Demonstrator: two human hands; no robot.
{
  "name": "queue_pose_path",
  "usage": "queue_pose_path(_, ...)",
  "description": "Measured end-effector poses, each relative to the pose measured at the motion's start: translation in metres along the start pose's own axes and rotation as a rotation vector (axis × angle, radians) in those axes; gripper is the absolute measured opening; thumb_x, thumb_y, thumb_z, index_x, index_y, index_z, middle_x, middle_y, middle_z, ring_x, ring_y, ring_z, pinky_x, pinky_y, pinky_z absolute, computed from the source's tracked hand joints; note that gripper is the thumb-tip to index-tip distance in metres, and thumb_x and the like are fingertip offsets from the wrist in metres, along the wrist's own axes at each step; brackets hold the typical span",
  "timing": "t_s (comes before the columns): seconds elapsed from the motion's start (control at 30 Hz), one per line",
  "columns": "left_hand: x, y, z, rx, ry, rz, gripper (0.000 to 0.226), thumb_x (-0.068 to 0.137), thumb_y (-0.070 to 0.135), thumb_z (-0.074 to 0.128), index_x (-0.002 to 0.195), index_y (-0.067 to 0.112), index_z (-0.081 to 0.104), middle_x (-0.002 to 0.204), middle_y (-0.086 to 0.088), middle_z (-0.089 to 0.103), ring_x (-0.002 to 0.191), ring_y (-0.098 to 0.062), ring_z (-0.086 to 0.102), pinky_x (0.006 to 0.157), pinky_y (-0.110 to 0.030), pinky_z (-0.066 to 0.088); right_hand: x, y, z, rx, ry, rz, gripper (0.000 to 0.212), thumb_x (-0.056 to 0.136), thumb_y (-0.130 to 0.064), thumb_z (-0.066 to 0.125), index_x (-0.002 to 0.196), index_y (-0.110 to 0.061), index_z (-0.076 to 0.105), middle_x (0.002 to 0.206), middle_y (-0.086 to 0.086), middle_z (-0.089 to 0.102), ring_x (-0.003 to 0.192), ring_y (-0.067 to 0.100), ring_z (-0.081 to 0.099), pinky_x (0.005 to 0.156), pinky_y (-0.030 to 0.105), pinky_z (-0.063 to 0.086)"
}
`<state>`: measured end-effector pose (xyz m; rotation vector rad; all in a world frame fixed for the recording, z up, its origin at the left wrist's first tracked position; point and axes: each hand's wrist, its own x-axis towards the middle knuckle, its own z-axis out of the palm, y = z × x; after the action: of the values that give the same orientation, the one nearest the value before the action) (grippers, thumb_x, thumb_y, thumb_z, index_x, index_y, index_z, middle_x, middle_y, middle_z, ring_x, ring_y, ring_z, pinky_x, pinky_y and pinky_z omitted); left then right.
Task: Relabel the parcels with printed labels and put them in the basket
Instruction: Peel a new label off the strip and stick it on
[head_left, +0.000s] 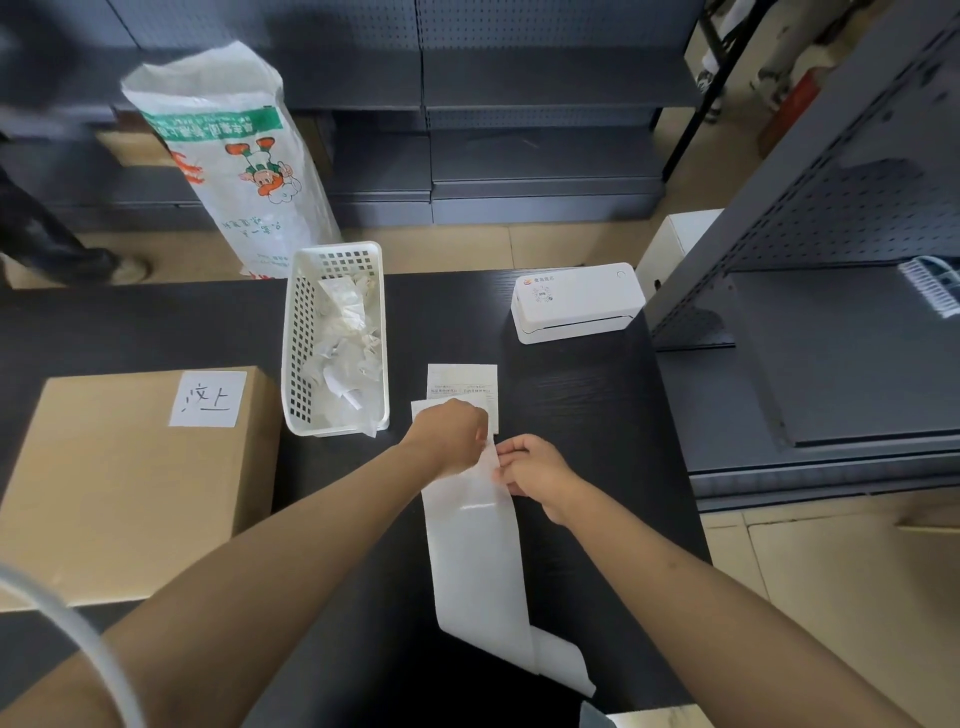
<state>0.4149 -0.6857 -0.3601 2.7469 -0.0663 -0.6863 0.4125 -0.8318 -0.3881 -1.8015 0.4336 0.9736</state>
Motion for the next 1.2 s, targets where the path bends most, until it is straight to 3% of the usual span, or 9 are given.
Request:
queue_pose_path(0.13, 0.006, -0.003, -0.010, -0.079, 0.030, -0.082, 0.006, 0.091, 0.018, 0.051, 0.094, 0.018, 0.056, 0.110, -0.005, 0.062, 0.093, -0.024, 0.059, 0.074, -0.030, 0.047, 0.001, 0.004, 0.000, -0.100, 0.089, -0.029, 0.032, 0.079, 0.001, 0.060, 0.100, -0.020, 0.049, 0.099, 0.005, 0.058, 0.085, 0.016, 0.057, 0.070, 0.028, 0.052)
queue_pose_path(0.23, 0.008, -0.008, -0.019, -0.105, 0.058, -0.141, 0.013, 0.092, 0.021, 0.051, 0.101, 0.016, 0.059, 0.108, -0.005, 0.064, 0.090, -0.022, 0.061, 0.073, -0.029, 0.049, -0.002, 0.006, -0.003, -0.304, 0.121, -0.125, 0.027, 0.083, -0.003, 0.055, 0.098, -0.021, 0.043, 0.091, 0.002, 0.055, 0.080, 0.014, 0.055, 0.064, 0.028, 0.051)
queue_pose_path(0.3, 0.009, -0.010, -0.023, -0.104, 0.079, -0.175, 0.016, 0.092, 0.020, 0.051, 0.104, 0.014, 0.059, 0.109, -0.006, 0.064, 0.089, -0.023, 0.062, 0.070, -0.029, 0.050, -0.001, 0.009, -0.003, -0.429, 0.105, -0.205, 0.025, 0.088, -0.003, 0.049, 0.099, -0.025, 0.043, 0.091, 0.002, 0.056, 0.081, 0.015, 0.056, 0.071, 0.031, 0.054)
queue_pose_path(0.4, 0.011, -0.010, -0.029, -0.093, 0.106, -0.219, 0.019, 0.091, 0.017, 0.053, 0.108, 0.013, 0.060, 0.109, -0.006, 0.065, 0.088, -0.023, 0.063, 0.065, -0.027, 0.049, -0.001, 0.010, -0.004, -0.505, 0.032, -0.255, 0.040, 0.094, -0.004, 0.044, 0.119, -0.034, 0.047, 0.103, 0.001, 0.058, 0.091, 0.014, 0.057, 0.080, 0.028, 0.052)
queue_pose_path(0.47, 0.013, -0.009, -0.033, -0.081, 0.127, -0.239, 0.020, 0.091, 0.015, 0.054, 0.109, 0.012, 0.060, 0.107, -0.006, 0.064, 0.086, -0.022, 0.063, 0.066, -0.027, 0.049, 0.001, 0.009, -0.003, -0.494, -0.011, -0.253, 0.050, 0.095, -0.004, 0.042, 0.132, -0.036, 0.048, 0.121, 0.002, 0.056, 0.106, 0.017, 0.055, 0.088, 0.026, 0.047)
queue_pose_path(0.6, 0.014, -0.011, -0.039, -0.070, 0.179, -0.276, 0.015, 0.090, 0.011, 0.051, 0.104, 0.010, 0.058, 0.099, -0.007, 0.062, 0.075, -0.019, 0.053, 0.065, -0.027, 0.043, 0.005, 0.010, -0.002, -0.540, -0.027, -0.243, 0.050, 0.098, -0.007, 0.043, 0.140, -0.034, 0.045, 0.147, -0.001, 0.043, 0.131, 0.023, 0.044, 0.106, 0.031, 0.037)
queue_pose_path(0.97, 0.018, -0.025, -0.049, -0.110, 0.282, -0.401, 0.016, 0.087, 0.005, 0.046, 0.101, 0.007, 0.054, 0.097, -0.009, 0.059, 0.077, -0.024, 0.054, 0.066, -0.031, 0.041, 0.007, 0.013, -0.008, -0.743, -0.061, -0.232, 0.055, 0.095, -0.004, 0.043, 0.143, -0.030, 0.041, 0.146, 0.004, 0.042, 0.128, 0.024, 0.046, 0.100, 0.024, 0.039)
queue_pose_path(1.13, 0.025, -0.038, -0.067, -0.102, 0.352, -0.411, 0.021, 0.090, 0.004, 0.043, 0.109, 0.003, 0.052, 0.104, -0.014, 0.058, 0.094, -0.034, 0.061, 0.070, -0.036, 0.042, 0.003, 0.017, -0.015, -0.773, -0.109, -0.190, 0.054, 0.093, 0.001, 0.043, 0.142, -0.023, 0.045, 0.147, 0.006, 0.039, 0.129, 0.024, 0.045, 0.103, 0.025, 0.037)
queue_pose_path(1.2, 0.026, -0.039, -0.072, -0.090, 0.351, -0.387, 0.019, 0.089, 0.004, 0.042, 0.105, 0.005, 0.052, 0.103, -0.012, 0.058, 0.087, -0.031, 0.059, 0.069, -0.035, 0.042, 0.001, 0.016, -0.015, -0.739, -0.124, -0.199, 0.053, 0.094, 0.001, 0.041, 0.141, -0.022, 0.046, 0.147, 0.007, 0.041, 0.127, 0.024, 0.047, 0.104, 0.025, 0.040)
